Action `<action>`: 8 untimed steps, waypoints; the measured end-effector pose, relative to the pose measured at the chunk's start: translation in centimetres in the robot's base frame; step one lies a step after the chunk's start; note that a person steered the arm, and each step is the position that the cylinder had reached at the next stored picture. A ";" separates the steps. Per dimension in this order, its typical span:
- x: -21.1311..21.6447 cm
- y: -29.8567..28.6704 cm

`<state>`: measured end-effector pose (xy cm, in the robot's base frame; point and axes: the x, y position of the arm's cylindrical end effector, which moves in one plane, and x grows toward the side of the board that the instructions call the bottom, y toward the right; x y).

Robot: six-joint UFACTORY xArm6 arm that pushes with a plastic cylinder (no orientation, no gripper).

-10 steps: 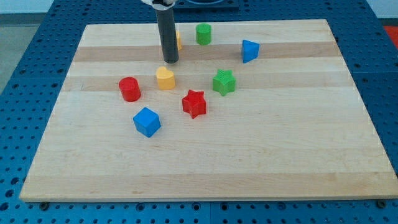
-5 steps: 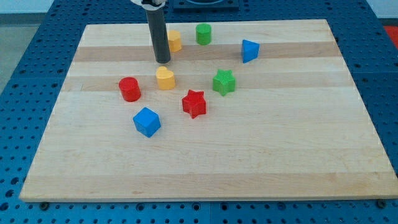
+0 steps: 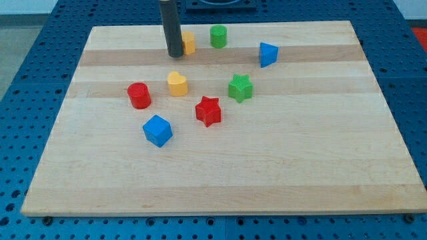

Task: Move the yellow hexagon left to the green circle

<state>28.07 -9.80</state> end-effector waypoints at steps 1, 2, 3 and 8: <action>-1.0 0.0; -1.5 0.0; -2.6 -0.3; -4.8 -0.1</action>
<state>23.26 -9.87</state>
